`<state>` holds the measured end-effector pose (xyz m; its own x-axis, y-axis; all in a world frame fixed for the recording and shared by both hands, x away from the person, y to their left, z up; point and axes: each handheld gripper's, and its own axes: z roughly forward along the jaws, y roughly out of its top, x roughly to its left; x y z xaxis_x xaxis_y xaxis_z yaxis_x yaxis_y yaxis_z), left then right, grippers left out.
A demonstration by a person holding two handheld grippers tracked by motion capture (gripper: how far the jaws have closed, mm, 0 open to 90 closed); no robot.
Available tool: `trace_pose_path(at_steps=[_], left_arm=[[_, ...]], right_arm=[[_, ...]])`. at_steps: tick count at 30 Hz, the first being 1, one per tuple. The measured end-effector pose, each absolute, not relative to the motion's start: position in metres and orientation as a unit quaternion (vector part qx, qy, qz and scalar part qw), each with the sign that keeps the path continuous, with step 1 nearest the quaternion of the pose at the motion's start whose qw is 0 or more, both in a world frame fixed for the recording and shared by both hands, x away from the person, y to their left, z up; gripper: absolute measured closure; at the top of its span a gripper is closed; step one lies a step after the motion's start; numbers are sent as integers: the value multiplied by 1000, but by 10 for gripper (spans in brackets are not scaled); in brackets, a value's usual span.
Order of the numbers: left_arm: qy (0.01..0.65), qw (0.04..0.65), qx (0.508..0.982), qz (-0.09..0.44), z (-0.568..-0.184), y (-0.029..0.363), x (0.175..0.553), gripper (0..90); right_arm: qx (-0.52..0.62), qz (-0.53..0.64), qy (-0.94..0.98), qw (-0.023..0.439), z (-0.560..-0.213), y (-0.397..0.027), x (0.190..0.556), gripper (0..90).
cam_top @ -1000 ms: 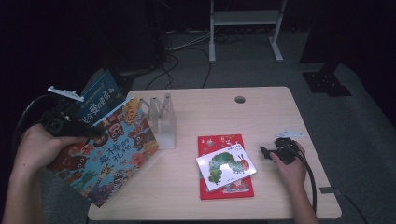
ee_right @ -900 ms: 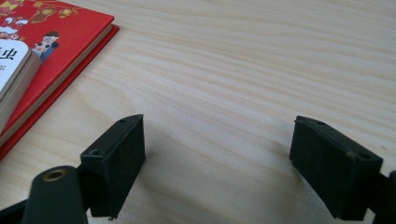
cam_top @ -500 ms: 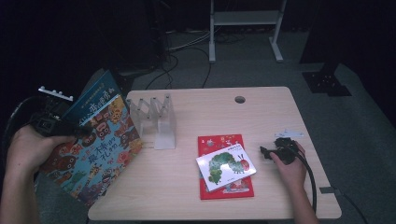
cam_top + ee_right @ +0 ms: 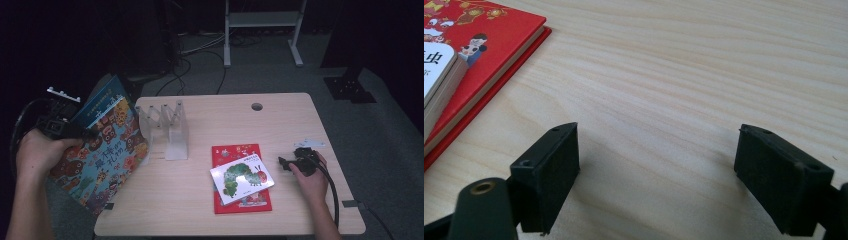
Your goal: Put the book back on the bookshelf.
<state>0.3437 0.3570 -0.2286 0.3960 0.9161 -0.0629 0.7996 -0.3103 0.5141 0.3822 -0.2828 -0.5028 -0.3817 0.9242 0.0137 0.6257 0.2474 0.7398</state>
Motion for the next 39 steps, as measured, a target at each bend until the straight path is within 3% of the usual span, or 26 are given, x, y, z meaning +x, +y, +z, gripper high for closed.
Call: trace_pose_path(at_steps=[20,39], left_arm=[[568,235,773,157,-237,335,380,804],[573,242,766,164,-250,341,378,802]], right_arm=[[511,340,759,220,-503,-283,382,172],[510,340,759,220,-503,-283,382,172]])
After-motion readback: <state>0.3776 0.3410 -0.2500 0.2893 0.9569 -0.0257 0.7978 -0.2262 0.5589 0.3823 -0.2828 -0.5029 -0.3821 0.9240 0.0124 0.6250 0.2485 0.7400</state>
